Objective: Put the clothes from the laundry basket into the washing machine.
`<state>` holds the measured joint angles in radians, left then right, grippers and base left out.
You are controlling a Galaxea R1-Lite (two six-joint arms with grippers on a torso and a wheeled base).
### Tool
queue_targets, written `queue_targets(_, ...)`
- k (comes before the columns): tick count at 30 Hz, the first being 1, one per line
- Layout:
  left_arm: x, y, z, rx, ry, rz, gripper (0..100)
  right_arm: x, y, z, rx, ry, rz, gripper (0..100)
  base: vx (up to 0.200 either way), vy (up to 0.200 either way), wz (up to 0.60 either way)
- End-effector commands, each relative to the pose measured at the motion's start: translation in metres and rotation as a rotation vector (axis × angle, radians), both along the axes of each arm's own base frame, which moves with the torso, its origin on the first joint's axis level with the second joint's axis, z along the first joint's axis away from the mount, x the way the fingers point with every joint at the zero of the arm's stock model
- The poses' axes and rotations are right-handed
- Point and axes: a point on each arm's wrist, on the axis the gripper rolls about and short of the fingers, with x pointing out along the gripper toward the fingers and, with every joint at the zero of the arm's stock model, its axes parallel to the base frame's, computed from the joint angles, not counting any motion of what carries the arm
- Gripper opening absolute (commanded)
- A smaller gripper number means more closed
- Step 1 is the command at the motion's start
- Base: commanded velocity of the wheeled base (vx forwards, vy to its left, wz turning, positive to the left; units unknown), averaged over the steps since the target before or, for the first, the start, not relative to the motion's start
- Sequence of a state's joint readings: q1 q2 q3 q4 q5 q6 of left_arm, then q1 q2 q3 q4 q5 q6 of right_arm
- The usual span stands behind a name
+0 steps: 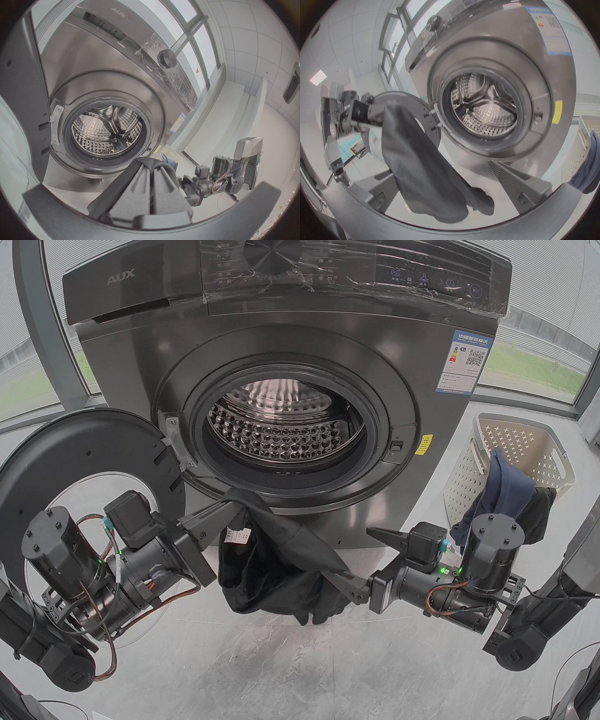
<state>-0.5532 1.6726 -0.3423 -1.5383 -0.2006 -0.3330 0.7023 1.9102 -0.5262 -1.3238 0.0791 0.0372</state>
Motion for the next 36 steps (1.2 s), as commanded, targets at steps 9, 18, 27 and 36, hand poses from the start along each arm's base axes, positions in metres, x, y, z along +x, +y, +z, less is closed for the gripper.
queue_targets(9,0.0,-0.001,0.009,-0.023,-0.032,-0.003,0,-0.003,-0.005,-0.038,-0.1,0.115,0.001,100,0.0,0.0,0.0)
queue_targets(18,-0.001,0.0,0.007,-0.017,-0.024,-0.003,0,0.015,0.023,-0.014,-0.004,0.002,0.033,100,0.0,0.0,0.0)
queue_targets(27,0.001,-0.001,0.006,-0.015,-0.022,-0.001,0,0.007,0.055,0.006,0.059,-0.065,0.125,100,0.0,0.0,0.0)
queue_targets(36,0.001,-0.001,0.005,-0.013,-0.019,0.0,0,0.007,0.066,0.004,0.071,-0.073,0.186,100,0.0,0.0,0.0)
